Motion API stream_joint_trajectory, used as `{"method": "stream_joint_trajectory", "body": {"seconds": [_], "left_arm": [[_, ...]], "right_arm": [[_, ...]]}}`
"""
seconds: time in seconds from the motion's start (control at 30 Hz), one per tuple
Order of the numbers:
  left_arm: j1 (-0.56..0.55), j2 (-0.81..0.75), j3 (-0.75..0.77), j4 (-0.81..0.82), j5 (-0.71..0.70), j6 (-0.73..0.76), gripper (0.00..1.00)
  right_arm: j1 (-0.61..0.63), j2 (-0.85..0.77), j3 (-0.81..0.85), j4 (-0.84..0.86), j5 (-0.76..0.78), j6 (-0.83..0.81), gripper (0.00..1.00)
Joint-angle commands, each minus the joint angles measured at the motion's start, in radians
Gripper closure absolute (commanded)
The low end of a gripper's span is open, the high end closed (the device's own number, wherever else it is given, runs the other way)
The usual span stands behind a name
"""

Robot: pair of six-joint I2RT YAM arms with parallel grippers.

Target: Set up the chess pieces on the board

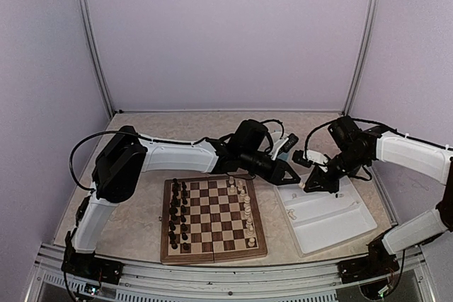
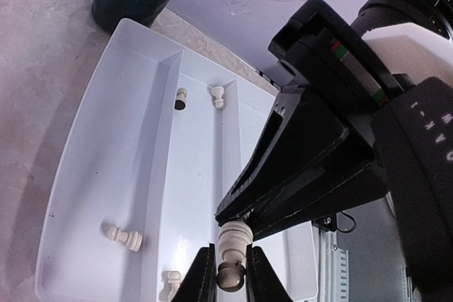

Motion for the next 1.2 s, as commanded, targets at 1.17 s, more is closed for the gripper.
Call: {"method": "stream_joint_trajectory", "body": {"seconds": [1.17], "left_arm": [[0.016, -0.487, -0.288, -0.776, -0.769, 0.209, 0.93]], "right_arm": [[-0.023, 0.023, -0.171, 0.232, 0.079, 0.031, 0.98]]}}
